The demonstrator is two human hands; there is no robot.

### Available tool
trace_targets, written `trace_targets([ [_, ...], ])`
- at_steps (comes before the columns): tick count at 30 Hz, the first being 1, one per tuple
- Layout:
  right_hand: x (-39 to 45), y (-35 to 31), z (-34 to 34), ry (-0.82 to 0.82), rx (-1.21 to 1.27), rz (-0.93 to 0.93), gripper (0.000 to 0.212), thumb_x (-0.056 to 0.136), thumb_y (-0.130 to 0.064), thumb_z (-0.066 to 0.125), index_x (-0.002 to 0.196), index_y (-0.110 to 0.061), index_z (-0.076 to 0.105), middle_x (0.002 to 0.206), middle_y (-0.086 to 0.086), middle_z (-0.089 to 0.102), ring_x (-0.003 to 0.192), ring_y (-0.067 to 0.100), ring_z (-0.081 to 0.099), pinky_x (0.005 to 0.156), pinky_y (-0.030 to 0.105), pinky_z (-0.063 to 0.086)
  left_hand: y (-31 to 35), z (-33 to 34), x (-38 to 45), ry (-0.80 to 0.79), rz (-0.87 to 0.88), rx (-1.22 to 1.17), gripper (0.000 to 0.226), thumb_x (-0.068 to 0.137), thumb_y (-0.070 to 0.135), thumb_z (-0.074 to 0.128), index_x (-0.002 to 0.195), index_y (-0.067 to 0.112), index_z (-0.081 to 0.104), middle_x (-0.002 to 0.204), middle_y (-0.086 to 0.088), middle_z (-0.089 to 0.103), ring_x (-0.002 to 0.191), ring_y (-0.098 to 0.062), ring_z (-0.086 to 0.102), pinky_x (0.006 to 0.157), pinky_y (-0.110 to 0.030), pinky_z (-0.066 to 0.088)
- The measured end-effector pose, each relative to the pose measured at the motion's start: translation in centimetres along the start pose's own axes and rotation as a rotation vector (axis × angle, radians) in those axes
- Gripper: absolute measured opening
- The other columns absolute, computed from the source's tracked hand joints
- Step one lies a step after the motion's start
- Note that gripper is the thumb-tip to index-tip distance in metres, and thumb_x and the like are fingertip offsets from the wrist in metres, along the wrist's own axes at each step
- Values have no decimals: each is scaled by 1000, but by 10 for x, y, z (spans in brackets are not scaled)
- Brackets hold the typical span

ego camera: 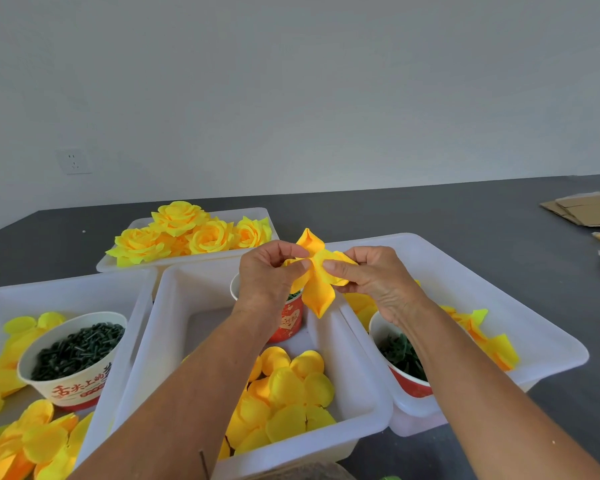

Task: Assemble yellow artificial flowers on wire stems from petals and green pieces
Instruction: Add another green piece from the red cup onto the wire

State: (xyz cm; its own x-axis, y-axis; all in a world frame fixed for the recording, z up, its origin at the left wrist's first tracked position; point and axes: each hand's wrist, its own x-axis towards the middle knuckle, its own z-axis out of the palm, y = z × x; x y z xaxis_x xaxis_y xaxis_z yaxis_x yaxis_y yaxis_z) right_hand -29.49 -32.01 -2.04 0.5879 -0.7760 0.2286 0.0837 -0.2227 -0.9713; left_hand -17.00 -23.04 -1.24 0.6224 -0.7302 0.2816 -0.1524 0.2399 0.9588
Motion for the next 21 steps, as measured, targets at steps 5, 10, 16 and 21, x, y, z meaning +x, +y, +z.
trace_targets([
  [5,1,-1,2,68,-23,-23,29,62,-30,81,56,-14,57,55,0,60,57,14,60,54,24,52,1,1,-3,-85,36,74,9,77,17,74,78,25,70,83,0,70,75,-8,62,58,-13,49],
  [10,3,0,1,86,-33,-2,41,59,-39,81,50,-20,46,51,-2,48,52,13,50,51,24,49,0,3,-5,-188,52,172,17,70,18,79,83,13,68,80,-4,67,64,-3,60,54,-8,46],
  [16,2,-3,1,-64,170,50,55,49,-51,77,82,-9,67,74,4,68,70,20,64,70,38,55,3,2,-6,-236,-28,-62,14,78,10,70,87,-1,67,92,-19,69,80,-21,62,67,-15,51],
  [21,4,-7,-4,-15,258,45,46,49,-40,80,79,-8,65,71,3,65,66,17,59,61,32,53,8,-2,-1,-84,-66,-147,17,78,7,69,65,12,59,62,5,61,63,-6,55,65,-15,46],
])
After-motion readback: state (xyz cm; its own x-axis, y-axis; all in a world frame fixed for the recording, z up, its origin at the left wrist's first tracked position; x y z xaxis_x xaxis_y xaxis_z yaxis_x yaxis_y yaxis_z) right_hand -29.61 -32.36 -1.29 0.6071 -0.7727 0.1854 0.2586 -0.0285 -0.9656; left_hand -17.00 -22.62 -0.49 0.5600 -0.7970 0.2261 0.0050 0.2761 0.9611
